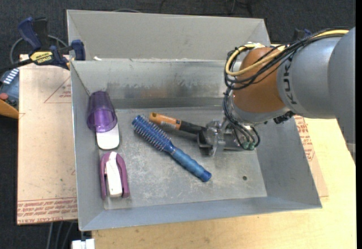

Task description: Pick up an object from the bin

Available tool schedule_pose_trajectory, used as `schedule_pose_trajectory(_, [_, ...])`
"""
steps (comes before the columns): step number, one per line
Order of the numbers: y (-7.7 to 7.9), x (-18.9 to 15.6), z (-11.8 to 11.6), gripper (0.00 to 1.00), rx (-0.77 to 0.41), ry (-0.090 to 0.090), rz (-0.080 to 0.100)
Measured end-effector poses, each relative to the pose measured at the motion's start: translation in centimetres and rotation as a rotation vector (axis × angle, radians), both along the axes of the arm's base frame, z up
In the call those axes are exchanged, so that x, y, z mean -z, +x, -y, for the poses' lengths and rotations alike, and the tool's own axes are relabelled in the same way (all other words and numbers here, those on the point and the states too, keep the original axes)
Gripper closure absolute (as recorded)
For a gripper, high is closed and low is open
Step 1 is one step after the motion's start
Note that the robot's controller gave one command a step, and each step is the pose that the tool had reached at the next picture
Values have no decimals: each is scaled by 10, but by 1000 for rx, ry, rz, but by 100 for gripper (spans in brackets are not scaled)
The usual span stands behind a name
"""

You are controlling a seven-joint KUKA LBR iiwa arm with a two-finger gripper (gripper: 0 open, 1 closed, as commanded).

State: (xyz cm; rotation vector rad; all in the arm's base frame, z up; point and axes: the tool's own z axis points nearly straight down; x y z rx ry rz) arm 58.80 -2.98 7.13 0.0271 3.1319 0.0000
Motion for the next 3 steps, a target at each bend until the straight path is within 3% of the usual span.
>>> schedule_pose_trajectory(3, [0, 0, 0, 100, 0, 0, 0])
